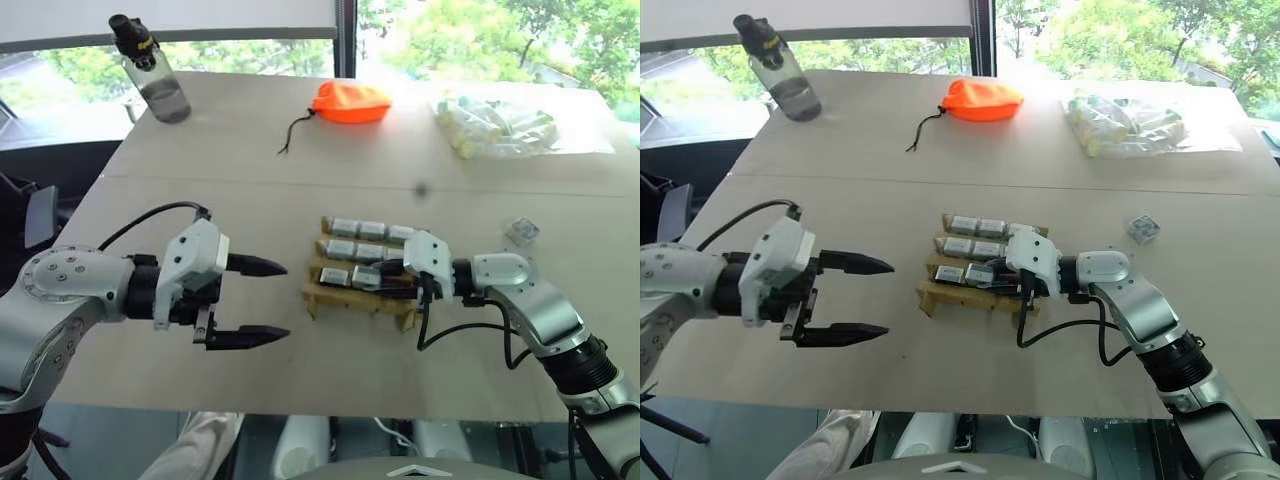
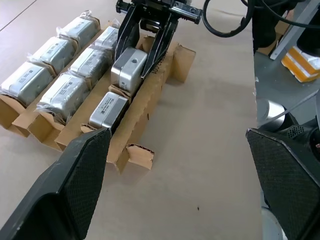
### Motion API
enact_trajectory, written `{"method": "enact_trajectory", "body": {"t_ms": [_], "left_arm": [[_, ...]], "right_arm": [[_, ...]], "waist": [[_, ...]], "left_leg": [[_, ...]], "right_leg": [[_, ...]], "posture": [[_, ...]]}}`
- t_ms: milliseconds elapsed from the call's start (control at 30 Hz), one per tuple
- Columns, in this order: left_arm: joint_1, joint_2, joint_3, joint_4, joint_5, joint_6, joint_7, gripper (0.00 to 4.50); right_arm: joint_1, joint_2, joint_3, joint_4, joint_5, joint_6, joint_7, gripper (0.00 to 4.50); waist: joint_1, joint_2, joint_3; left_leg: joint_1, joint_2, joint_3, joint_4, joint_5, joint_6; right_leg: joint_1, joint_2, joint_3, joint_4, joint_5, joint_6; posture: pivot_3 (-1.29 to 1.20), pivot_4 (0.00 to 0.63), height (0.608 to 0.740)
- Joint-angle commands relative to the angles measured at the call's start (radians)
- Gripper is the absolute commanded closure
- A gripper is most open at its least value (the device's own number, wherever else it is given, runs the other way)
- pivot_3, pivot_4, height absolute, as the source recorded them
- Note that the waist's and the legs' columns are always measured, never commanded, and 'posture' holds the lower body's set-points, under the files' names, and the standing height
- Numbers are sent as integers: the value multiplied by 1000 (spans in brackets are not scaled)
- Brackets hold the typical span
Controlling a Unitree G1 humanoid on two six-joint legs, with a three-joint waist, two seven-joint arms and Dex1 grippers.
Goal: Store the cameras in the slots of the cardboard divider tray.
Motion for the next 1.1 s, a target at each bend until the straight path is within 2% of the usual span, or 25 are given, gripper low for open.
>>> {"method": "enact_trajectory", "body": {"t_ms": [33, 67, 333, 500, 600, 633, 667, 800, 900, 1000, 1100], "left_arm": [[-20, 10, -9, -4, 7, -25, -10, 0], [-25, 11, -17, 3, 13, -31, -15, 0], [-102, -2, -73, 41, 15, -53, -46, 0], [-229, -41, -158, 81, 19, -64, -70, 0], [-318, -70, -209, 130, 38, -80, -90, 0], [-350, -82, -227, 147, 44, -85, -96, 0], [-380, -94, -244, 161, 49, -88, -101, 0], [-484, -141, -308, 210, 89, -97, -107, 0], [-552, -186, -338, 254, 123, -95, -81, 0], [-582, -223, -347, 268, 132, -88, -61, 0], [-589, -251, -327, 257, 119, -50, -12, 0]], "right_arm": [[11, -6, -30, -41, 4, -17, -5, 1963], [13, -6, -37, -51, 11, -16, -6, 1448], [86, -34, -150, -211, 111, 72, -60, 1448], [165, -40, -330, -252, 110, 108, -220, 1448], [232, -65, -418, -242, 96, 101, -267, 685], [255, -69, -449, -232, 96, 98, -282, 263], [277, -77, -480, -216, 97, 95, -291, 64], [345, -150, -586, -108, 100, 47, -248, 64], [326, -186, -651, 38, 113, 17, -233, 64], [249, -260, -630, 270, 64, -59, -163, 64], [138, -275, -590, 457, 36, -93, -140, 64]], "waist": [[-1, 0, 0], [-2, 0, 0], [0, 0, 0], [1, 0, 0], [4, 0, 0], [5, 0, 0], [3, 0, 0], [1, 0, 0], [-1, -1, 0], [-5, -1, 0], [-10, -1, 0]], "left_leg": [[0, 0, 0, 0, 0, 0], [0, 0, 0, 0, 0, 0], [0, 0, 0, 0, 0, 0], [0, 0, 0, 0, 0, 0], [0, -1, 0, 0, 0, 0], [0, -1, 0, 0, 0, 0], [0, -1, 0, 0, 0, 0], [0, -2, 1, 0, 0, 0], [1, -2, 2, 0, 0, 0], [3, -2, 4, 0, 0, 0], [4, -1, 6, 0, 0, 0]], "right_leg": [[0, 0, 0, 0, 0, 0], [0, 0, 0, 0, 0, 0], [0, 0, 0, 0, 0, 0], [0, 0, 0, 0, 0, 0], [0, 0, 0, 1, 0, 0], [0, 0, -1, 1, 0, 0], [1, 0, -1, 0, 0, 0], [1, 1, 1, 0, 0, 0], [1, 1, 2, 0, 0, 0], [1, 2, 4, 1, 0, 0], [1, 2, 6, 2, 0, 0]], "posture": [[0, 150, 726], [0, 150, 726], [0, 150, 726], [0, 150, 726], [0, 150, 726], [0, 150, 726], [0, 150, 726], [0, 150, 726], [0, 150, 726], [0, 150, 726], [0, 150, 726]]}}
